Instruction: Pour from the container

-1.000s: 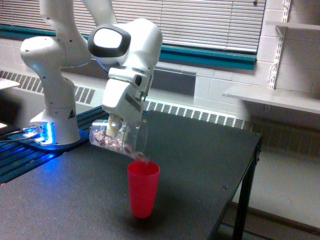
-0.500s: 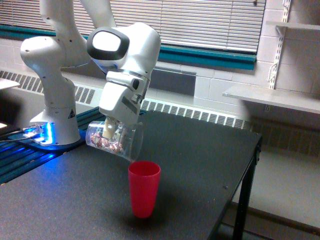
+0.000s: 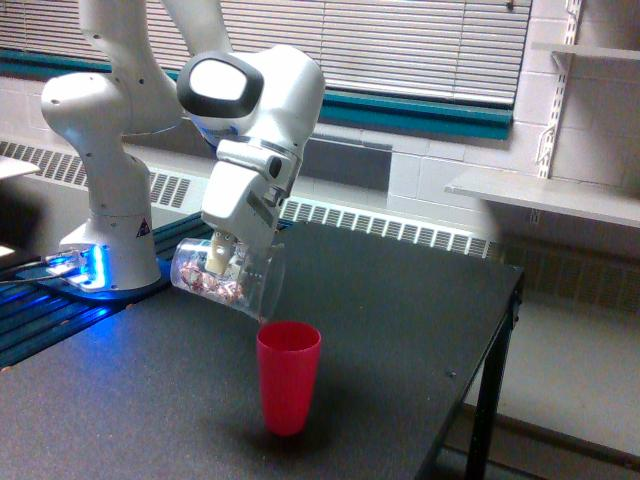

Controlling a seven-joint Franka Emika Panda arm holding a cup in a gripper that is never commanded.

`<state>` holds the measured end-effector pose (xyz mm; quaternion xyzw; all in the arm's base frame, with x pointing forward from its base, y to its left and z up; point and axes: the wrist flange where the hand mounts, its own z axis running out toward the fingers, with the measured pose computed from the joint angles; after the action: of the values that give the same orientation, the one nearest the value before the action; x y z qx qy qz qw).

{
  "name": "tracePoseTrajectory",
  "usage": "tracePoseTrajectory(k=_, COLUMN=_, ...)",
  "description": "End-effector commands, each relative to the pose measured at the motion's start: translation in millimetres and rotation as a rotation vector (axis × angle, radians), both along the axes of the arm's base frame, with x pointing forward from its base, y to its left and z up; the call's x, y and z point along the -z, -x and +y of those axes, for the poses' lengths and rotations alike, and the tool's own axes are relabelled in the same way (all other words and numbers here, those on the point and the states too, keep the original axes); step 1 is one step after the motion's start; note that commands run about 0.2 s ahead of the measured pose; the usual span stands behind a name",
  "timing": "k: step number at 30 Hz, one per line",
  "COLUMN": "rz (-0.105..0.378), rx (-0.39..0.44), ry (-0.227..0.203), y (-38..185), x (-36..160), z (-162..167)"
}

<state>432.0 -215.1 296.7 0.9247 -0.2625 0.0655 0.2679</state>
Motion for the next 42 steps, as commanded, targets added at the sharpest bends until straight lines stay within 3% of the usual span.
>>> tracePoseTrajectory(k=1, rz=0.038, rx=-0.045, ry=0.01, y=-7.9, x=5.1, z=11.2)
tracePoseTrajectory(k=20, rz=0.096, rx=-0.087, ry=0.036, y=-24.5, x=2.4, z=16.4)
tracePoseTrajectory(k=32, rz=0.133, rx=-0.098, ry=0.032, y=-18.6, x=10.8, z=16.9)
tracePoseTrajectory(k=42, rz=0.123, rx=-0.086, ry=0.026, y=-13.3, x=9.5, z=12.8)
